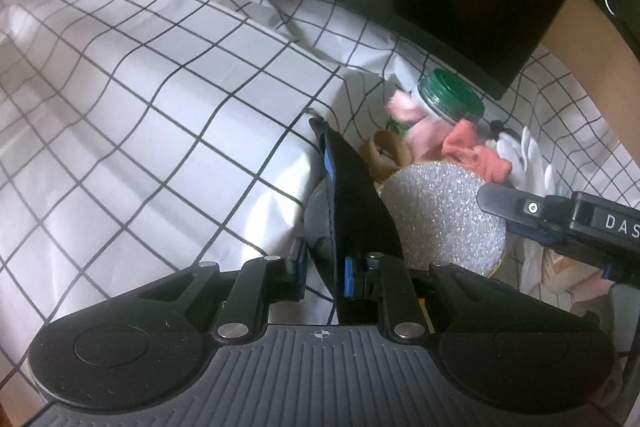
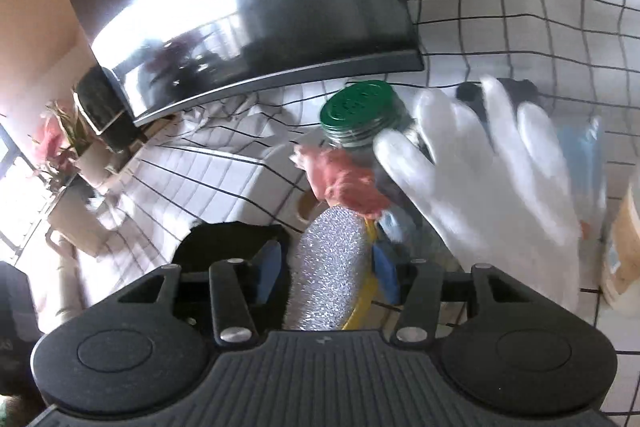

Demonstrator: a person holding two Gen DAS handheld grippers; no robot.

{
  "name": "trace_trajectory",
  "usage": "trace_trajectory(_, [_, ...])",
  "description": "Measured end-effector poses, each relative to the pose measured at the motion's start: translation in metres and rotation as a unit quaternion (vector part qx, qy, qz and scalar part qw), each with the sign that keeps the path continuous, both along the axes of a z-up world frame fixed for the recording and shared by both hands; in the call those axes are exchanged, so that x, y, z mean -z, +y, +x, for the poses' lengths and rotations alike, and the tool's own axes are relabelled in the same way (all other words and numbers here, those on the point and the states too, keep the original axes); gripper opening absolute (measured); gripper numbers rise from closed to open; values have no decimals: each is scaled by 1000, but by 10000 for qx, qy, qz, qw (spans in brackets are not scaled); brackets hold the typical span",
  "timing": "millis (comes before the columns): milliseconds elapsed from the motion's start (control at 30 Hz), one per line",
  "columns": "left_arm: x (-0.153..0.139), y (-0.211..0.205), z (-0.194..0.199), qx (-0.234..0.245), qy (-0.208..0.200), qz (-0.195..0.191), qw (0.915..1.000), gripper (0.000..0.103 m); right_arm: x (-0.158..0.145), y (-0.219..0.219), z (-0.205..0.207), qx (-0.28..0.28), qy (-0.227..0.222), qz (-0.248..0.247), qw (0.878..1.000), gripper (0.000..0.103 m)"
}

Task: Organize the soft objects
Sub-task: 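Grasp the yellow-rimmed glitter pad with the right tool while the left holds the pouch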

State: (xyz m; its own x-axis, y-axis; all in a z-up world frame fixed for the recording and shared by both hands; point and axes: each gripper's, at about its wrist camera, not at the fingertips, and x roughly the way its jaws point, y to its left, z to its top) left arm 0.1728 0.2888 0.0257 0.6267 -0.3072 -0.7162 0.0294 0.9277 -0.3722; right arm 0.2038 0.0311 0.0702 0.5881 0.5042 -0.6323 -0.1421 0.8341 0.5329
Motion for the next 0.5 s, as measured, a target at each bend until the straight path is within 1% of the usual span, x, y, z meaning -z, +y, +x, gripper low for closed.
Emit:
trace_trajectory(100, [0,2,3,-26,60,-6,10000,21,8,7,15,-152,162,-2,9998,52])
trace_trajectory(167, [-1,0,4,3,81,15,10000,21,22,11,26,-450,474,236,9976,50])
trace_trajectory(200, [-1,-1,4,24,65,56,10000,21,26,11,19,-478,557,244,9970,50])
trace_trajectory(267, [-2,-3,3,63,37,132,9999,21,34,19,17,-453,571,4,9973,49])
trace_trajectory(300, [-2,-3,3,64,40,142,9999,21,37,21,16,-466,609,35,9970,43])
trace_trajectory(333, [-1,-2,3,54,58,137,9999,21,38,19,14,-469,640,100,9968,41])
trace_trajectory(400, [-1,-1,4,41,73,115,9999,21,36,18,14,-427,638,179,9969,41])
trace_trajectory(433, [-1,-1,4,34,71,112,9999,21,34,17,15,-405,613,172,9972,38])
trace_trajectory(467, [-1,-1,4,23,62,100,9999,21,32,16,16,-357,581,144,9976,34])
trace_trajectory(500, [-3,-1,3,8,39,63,10000,21,28,14,17,-329,574,110,9977,25])
